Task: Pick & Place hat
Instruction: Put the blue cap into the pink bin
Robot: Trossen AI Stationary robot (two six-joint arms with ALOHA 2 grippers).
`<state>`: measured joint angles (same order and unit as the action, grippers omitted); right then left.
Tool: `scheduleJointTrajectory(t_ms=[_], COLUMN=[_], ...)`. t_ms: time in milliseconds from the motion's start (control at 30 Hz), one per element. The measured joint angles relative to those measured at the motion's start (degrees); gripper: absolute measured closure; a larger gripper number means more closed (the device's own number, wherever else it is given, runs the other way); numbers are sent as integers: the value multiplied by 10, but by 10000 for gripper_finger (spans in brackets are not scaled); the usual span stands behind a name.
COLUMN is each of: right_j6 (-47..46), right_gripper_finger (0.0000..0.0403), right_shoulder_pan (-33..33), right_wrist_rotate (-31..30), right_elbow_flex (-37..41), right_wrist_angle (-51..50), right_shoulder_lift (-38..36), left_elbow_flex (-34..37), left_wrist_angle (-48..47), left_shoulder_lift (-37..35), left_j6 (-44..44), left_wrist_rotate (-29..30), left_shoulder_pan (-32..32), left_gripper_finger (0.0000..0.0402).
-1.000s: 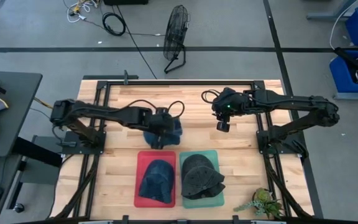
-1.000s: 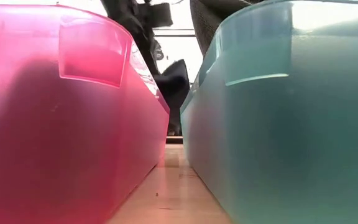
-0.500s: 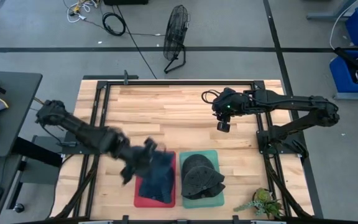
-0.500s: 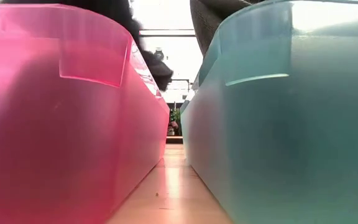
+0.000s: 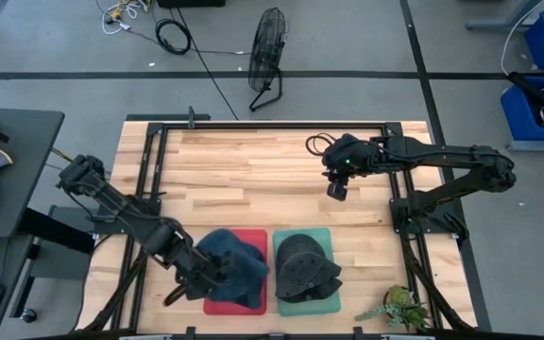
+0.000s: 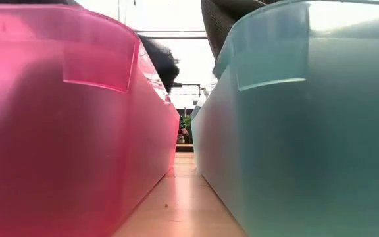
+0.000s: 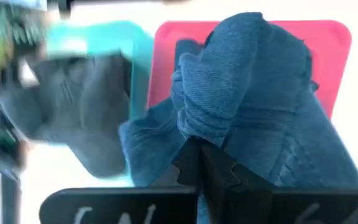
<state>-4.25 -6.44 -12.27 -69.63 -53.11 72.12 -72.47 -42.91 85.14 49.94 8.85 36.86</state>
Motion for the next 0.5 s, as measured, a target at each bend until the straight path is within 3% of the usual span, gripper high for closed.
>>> scheduleJointTrajectory(t_ms=[100, 267, 400, 500], right_j6=[-9, -10, -9, -9], right_gripper_finger=[265, 265, 265, 265], right_shoulder_pan=[0, 0, 0, 0], right_wrist_rotate=[-1, -2, -2, -2], right_elbow_flex=[0, 0, 0, 0], right_wrist_angle=[3, 5, 10, 11], right_shoulder_lift=[0, 0, 0, 0], left_elbow_flex=[0, 29, 75, 100], left_wrist_angle=[5, -12, 64, 111], left_shoulder_lift=[0, 5, 5, 5], left_j6=[57, 80, 118, 77], left_wrist_rotate=[-14, -114, -120, -117], left_shoulder_pan=[-5, -29, -49, -72], left_gripper_finger=[399, 399, 399, 395])
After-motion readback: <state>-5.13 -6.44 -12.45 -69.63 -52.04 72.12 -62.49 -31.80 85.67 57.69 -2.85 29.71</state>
